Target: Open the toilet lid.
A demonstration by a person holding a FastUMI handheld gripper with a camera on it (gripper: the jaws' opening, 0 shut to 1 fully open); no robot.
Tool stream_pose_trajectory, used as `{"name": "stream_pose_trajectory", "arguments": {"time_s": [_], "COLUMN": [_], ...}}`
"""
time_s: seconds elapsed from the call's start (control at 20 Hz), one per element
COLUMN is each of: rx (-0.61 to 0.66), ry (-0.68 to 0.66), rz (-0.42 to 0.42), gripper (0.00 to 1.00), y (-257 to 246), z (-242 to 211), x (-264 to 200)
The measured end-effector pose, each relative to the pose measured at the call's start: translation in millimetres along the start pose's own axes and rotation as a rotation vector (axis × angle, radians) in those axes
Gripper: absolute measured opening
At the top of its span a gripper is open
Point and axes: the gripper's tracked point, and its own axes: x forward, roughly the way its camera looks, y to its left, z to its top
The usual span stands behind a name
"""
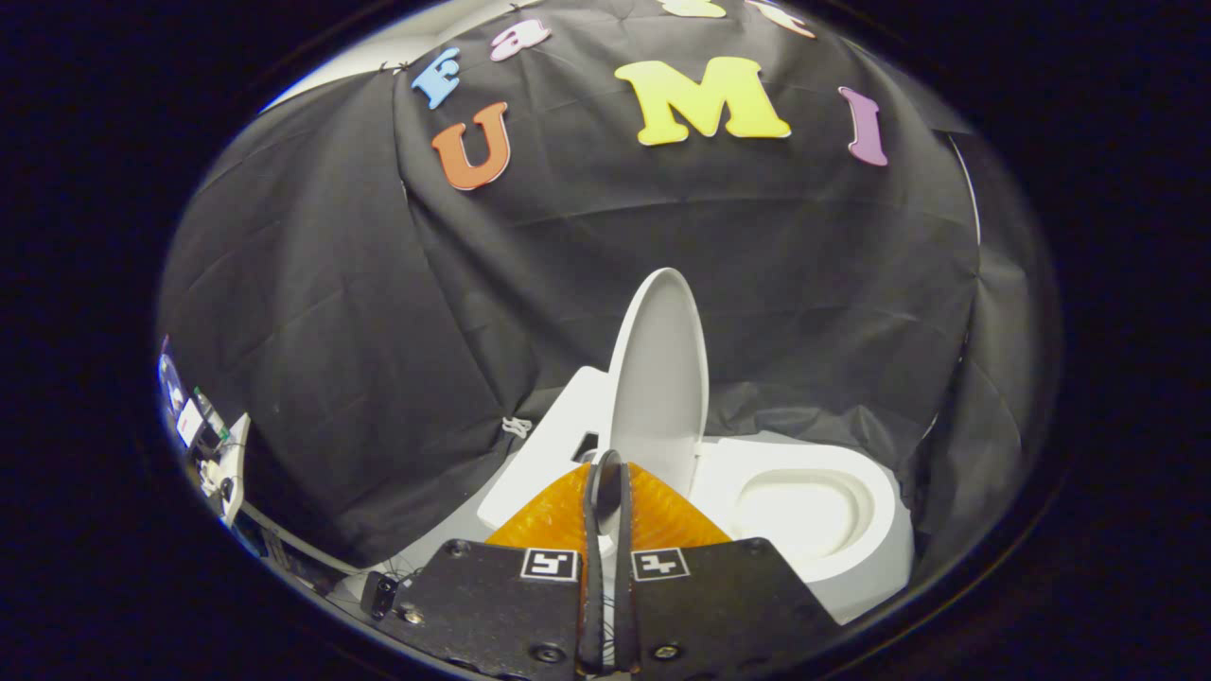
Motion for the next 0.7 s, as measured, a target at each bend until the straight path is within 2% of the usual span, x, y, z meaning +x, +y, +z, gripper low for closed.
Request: {"name": "stream_pose_trajectory", "arguments": {"time_s": [0.45, 0.7], "rx": [-0.113, -0.148], "ry": [0.011, -0.020], "rz": [-0.019, -0.097], "gripper": [0.08, 0.07], "y": [44, 41], "z": [-6, -4], "x": [29, 22]}}
